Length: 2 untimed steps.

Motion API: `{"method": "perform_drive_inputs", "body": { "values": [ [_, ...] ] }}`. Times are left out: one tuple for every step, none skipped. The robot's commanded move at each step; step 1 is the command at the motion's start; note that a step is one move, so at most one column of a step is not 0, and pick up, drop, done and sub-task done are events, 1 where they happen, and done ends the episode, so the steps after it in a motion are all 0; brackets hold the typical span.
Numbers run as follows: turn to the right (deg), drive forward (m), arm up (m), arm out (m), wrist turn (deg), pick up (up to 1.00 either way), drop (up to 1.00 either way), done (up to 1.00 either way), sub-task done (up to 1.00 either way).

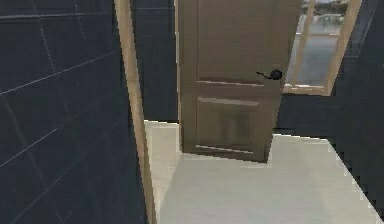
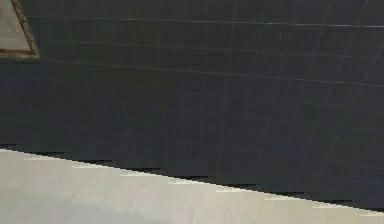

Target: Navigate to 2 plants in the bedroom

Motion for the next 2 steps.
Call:
{"method": "perform_drive_inputs", "body": {
  "values": [
    [3.0,0.00,0.00,0.00,0.0,0.00,0.00,0.00,0.00],
    [0.0,1.00,0.00,0.00,0.0,0.00,0.00,0.00,0.00]
  ]
}}
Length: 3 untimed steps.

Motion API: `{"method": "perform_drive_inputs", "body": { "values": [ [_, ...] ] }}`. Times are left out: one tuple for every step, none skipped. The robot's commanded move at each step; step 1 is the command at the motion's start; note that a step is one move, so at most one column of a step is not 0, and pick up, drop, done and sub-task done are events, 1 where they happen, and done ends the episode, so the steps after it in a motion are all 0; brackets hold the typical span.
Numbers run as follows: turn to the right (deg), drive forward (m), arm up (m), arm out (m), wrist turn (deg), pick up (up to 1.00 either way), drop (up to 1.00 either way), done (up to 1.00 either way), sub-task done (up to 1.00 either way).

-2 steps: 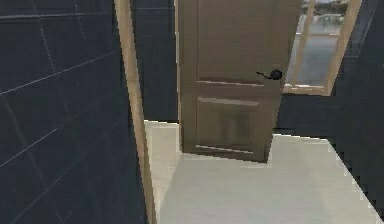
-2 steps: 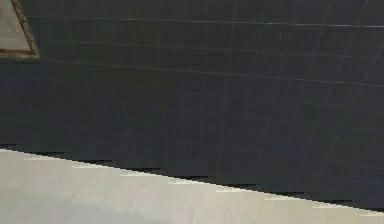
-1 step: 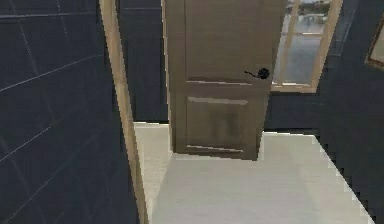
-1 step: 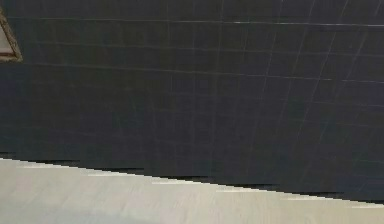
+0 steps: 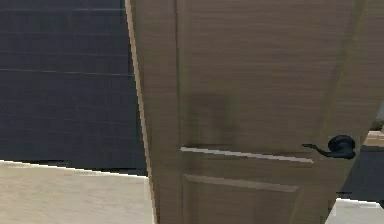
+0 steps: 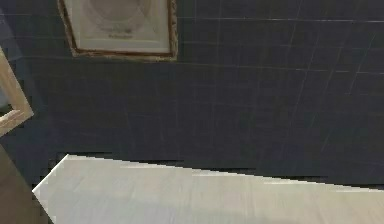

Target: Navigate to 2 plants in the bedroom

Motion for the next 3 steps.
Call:
{"method": "perform_drive_inputs", "body": {
  "values": [
    [6.0,0.00,0.00,0.00,0.0,0.00,0.00,0.00,0.00],
    [0.0,0.20,0.00,0.00,0.0,0.00,0.00,0.00,0.00],
    [-45.0,0.00,0.00,0.00,0.0,0.00,0.00,0.00,0.00]
  ]
}}
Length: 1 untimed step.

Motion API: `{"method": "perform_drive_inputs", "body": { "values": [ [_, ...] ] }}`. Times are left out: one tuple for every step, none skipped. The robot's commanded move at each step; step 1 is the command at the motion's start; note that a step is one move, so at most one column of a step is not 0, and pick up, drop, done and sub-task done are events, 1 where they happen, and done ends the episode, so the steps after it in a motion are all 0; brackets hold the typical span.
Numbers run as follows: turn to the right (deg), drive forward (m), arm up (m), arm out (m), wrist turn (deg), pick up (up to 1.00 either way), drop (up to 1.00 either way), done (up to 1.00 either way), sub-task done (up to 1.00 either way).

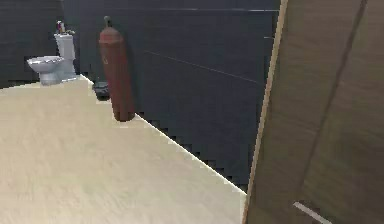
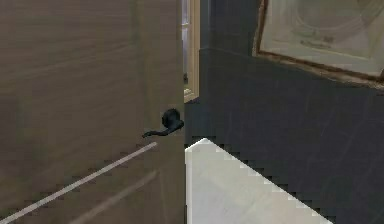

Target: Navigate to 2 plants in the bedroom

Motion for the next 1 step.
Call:
{"method": "perform_drive_inputs", "body": {
  "values": [
    [-36.0,0.00,0.00,0.00,0.0,0.00,0.00,0.00,0.00]
  ]
}}
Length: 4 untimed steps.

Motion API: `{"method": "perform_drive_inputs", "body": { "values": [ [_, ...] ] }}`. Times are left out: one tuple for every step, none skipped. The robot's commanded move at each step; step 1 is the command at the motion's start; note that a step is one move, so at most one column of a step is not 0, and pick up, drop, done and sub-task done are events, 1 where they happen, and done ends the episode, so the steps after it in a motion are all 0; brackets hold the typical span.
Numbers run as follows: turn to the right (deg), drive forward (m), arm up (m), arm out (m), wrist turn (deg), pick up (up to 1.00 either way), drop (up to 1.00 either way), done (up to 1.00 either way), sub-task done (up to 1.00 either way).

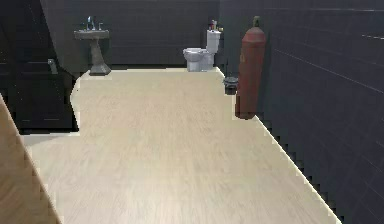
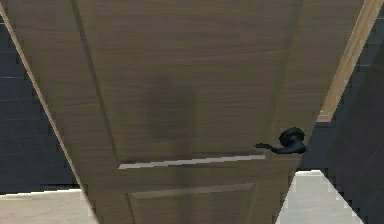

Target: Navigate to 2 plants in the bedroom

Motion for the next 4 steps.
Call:
{"method": "perform_drive_inputs", "body": {
  "values": [
    [0.0,0.10,0.00,0.00,0.0,0.00,0.00,0.00,0.00],
    [9.0,0.00,0.00,0.00,0.0,0.00,0.00,0.00,0.00],
    [0.0,0.40,0.00,0.00,0.0,0.00,0.00,0.00,0.00],
    [-45.0,0.00,0.00,0.00,0.0,0.00,0.00,0.00,0.00]
  ]
}}
